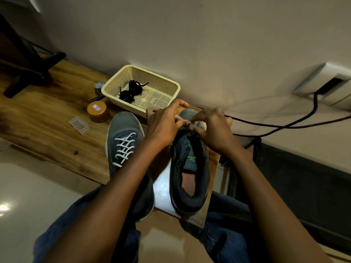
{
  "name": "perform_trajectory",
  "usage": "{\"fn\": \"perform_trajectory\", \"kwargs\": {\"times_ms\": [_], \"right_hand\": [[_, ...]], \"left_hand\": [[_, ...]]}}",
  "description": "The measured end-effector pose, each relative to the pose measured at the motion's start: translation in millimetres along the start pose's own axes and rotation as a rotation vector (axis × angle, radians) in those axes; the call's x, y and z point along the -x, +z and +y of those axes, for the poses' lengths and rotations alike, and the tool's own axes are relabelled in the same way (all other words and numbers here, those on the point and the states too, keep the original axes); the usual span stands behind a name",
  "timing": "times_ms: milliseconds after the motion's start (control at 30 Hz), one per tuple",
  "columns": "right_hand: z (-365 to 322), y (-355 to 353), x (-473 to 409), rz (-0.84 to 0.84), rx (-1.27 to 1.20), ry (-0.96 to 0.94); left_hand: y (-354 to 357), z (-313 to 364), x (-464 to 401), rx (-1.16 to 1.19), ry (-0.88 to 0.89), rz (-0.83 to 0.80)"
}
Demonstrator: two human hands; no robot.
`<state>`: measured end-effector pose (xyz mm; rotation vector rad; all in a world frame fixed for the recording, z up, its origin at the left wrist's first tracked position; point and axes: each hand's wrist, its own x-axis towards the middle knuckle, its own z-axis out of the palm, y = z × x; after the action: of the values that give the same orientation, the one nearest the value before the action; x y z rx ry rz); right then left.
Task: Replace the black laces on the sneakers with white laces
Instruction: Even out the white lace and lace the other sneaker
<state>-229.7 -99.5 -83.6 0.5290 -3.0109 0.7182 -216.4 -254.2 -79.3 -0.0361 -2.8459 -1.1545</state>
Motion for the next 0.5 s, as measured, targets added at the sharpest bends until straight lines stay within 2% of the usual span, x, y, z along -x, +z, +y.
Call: {"fn": "perform_trajectory", "kwargs": {"times_ms": [167, 300, 400, 500], "right_hand": [[-3.3, -2.1, -1.5, 0.042, -0.141, -0.01], [-2.2, -1.0, -0.1, 0.093, -0.21, 0.042], [3.1, 3.0, -1.5, 0.022, -0.154, 0.108], [2.3, 5.9, -2.0, -0.068, -0.129, 0.154]], "left_hand": [[-0.9, 1.1, 0.1, 0.106, -0.048, -0.011], [-5.0, -3.8, -0.6, 0.011, -0.16, -0.031], [-2.3, -7.3, 2.3, -0.044, -0.31, -0.173], [9.8, -0.6, 9.1, -0.001, -0.409, -0.315]]}}
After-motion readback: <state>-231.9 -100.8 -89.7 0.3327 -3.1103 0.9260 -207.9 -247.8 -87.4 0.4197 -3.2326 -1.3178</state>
